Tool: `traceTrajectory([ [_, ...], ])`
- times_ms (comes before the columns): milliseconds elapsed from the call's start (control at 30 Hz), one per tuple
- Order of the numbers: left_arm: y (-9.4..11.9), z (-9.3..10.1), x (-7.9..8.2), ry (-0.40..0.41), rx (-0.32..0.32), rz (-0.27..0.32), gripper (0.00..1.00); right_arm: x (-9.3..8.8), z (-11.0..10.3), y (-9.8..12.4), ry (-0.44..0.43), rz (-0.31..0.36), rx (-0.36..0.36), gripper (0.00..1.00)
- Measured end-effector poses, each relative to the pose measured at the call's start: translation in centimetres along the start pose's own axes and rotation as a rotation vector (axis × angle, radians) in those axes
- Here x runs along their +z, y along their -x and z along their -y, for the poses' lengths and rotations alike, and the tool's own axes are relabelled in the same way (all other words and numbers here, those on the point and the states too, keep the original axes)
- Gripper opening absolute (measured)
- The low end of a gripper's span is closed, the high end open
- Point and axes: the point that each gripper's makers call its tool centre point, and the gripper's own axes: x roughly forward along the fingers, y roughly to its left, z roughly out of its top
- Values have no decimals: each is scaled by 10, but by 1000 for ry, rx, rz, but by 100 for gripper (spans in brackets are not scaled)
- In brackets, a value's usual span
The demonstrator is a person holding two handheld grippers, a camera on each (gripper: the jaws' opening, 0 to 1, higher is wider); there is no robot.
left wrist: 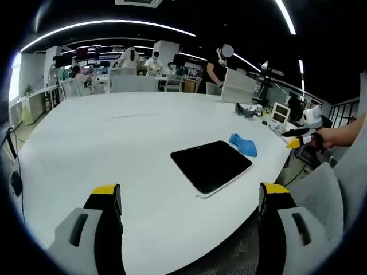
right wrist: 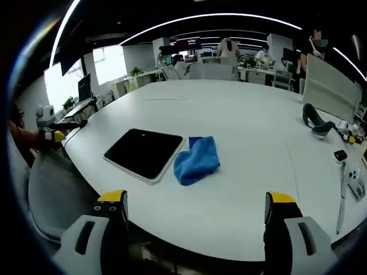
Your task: Wipe the mirror surface with the cleaning cloth until all visible marks leave the cleaned area.
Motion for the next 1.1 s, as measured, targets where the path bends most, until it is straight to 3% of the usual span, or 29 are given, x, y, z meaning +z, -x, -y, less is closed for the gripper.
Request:
traceTrajectory([
  [167, -1, 3, -8, -55, 3, -41, 99, 6, 6, 0, -10, 12, 3, 98],
  [400, -2, 0, -5, -37, 11, -33, 99, 13, 7, -5, -32, 28, 9, 98],
  [700, 2, -7, 7, -55, 38, 35, 99, 5, -1, -17, -60, 12, 6, 98],
  [933, 1, -6, 3, -50, 32, 18, 98, 15, 0, -15, -71, 43, -4, 98],
  [1100, 1, -5, 4, -45, 25, 17, 99, 10, 1, -11, -77, 37, -7, 98],
])
